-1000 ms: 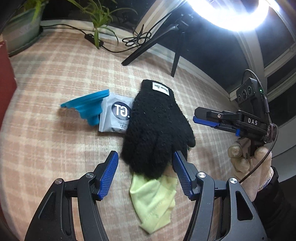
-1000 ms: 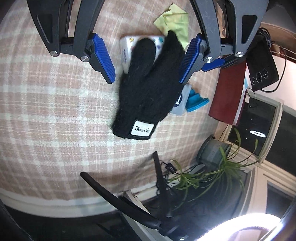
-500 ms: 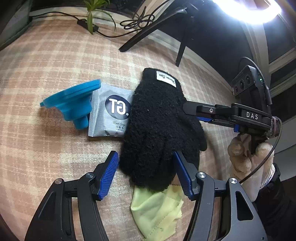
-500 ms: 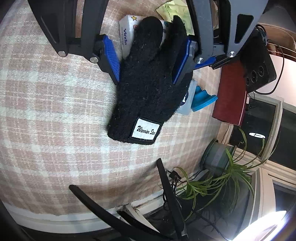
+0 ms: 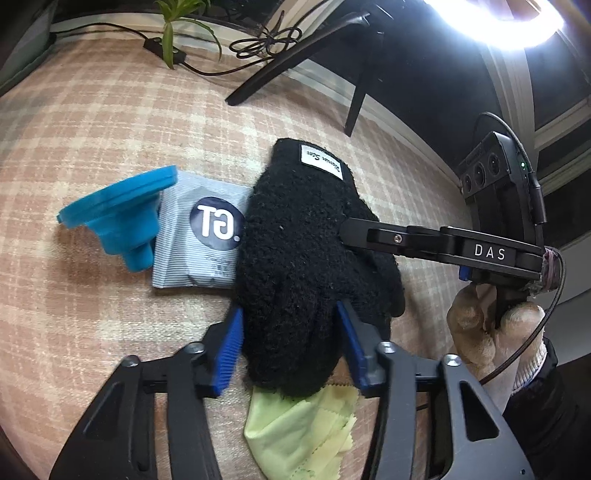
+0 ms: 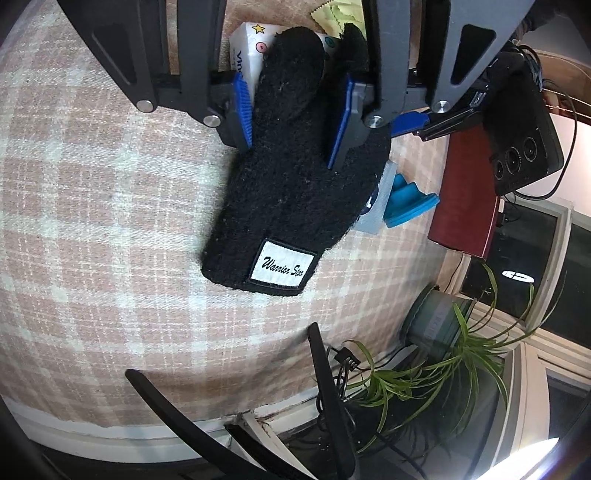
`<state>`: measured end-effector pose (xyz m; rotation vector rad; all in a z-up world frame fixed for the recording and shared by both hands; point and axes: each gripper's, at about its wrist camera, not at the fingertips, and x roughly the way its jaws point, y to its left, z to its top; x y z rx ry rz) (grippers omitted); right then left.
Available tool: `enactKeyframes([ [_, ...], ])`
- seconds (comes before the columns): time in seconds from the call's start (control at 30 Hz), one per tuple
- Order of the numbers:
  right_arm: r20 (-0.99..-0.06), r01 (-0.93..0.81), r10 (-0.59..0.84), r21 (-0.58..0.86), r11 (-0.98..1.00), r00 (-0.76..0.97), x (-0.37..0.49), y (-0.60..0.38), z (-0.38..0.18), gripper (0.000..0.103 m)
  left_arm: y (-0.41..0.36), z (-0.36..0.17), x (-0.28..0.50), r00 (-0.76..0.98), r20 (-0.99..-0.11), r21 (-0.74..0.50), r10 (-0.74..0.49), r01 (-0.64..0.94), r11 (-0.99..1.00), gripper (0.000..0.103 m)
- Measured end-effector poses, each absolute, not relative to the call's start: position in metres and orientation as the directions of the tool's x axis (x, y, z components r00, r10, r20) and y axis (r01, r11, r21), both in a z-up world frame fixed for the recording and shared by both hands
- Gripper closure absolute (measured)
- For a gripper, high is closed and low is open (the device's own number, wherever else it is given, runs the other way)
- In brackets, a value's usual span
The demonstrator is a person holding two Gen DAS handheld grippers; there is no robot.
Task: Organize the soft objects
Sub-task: 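Close the left gripper on the glove cuff and lift it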
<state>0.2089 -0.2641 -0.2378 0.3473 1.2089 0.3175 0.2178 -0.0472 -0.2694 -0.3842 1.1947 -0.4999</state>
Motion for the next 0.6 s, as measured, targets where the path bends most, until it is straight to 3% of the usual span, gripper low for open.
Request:
enactKeyframes([
  [0.2,-0.847,-0.063,0.405,0.409,0.91,0.344,0.208,-0.259,-0.232,0.083,-0.057,-0.264,0.217,0.305,-0.782,-0.509,-0.544,0.191,0.839,0.08],
  [0.6,-0.821,-0.083,0.414,0.417,0.905,0.394,0.197,-0.255,-0.209,0.094,-0.053,-0.237,0.205,0.374,-0.752,-0.491,-0.543,0.232,0.84,0.082],
])
